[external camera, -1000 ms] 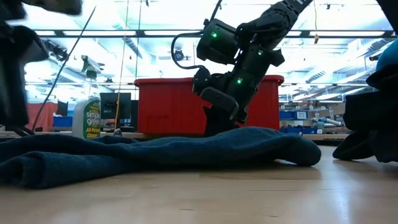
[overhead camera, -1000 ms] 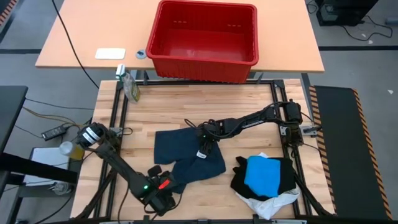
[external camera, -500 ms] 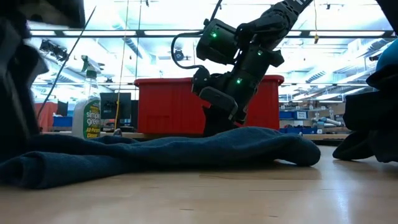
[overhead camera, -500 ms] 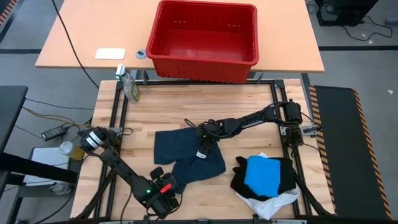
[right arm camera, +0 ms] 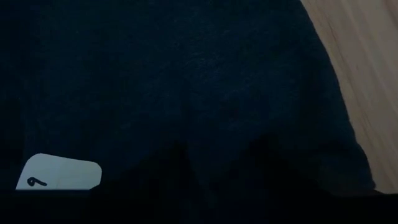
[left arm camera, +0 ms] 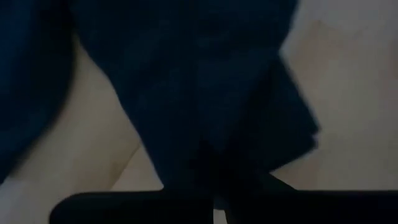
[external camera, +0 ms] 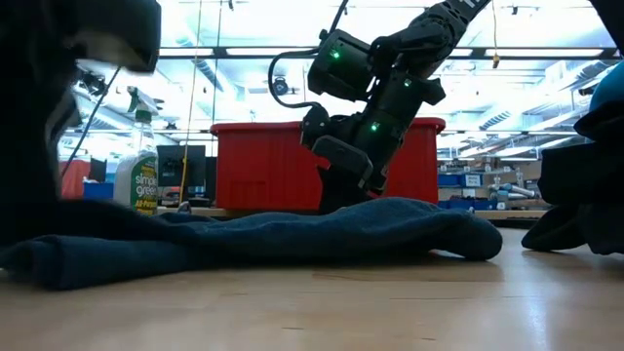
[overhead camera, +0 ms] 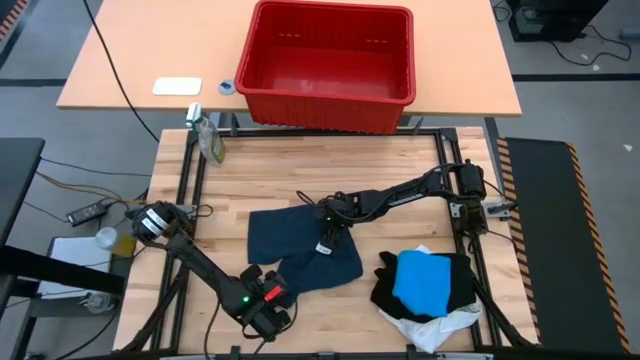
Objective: Fold laundry
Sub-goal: Fold the dark blue shorts
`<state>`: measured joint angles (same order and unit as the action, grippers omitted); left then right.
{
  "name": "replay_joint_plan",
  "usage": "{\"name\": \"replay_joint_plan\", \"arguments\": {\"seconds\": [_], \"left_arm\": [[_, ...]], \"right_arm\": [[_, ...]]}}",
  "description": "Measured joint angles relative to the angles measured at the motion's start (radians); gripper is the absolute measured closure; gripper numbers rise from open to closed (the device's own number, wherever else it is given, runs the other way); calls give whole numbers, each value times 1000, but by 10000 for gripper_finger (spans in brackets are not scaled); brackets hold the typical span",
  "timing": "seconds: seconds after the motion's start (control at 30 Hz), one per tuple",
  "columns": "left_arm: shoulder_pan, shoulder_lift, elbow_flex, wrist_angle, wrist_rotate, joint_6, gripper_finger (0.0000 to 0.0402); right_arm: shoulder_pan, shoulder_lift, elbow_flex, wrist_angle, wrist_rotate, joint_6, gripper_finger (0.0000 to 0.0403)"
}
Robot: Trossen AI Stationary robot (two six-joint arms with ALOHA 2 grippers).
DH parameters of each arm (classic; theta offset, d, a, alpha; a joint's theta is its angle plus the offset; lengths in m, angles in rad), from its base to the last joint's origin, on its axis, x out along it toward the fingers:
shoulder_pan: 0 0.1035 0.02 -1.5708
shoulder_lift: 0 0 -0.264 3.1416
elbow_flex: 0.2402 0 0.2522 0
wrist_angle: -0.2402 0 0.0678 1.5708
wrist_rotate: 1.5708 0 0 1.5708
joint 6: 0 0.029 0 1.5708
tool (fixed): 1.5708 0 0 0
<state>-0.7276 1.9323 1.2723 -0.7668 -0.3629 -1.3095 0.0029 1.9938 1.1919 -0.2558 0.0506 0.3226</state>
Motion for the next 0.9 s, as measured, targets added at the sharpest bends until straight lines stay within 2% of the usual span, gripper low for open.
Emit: {"name": "replay_joint_plan", "arguments": {"seconds": [0.23, 0.4, 0.57, 0.9], "left_arm": [[-5, -108, 34, 0, 44, 220, 397], [7, -196, 34, -103, 52, 238, 398], [54, -256, 34, -209, 16, 340, 398], [168, -306, 34, -271, 16, 561, 399]], "right_arm": [[0, 0, 0, 0, 0, -2, 167], [0, 0, 0, 0, 0, -3, 167], [0, 0, 0, 0, 0, -3, 167], [3, 0, 0, 0, -1, -12, 167]]}}
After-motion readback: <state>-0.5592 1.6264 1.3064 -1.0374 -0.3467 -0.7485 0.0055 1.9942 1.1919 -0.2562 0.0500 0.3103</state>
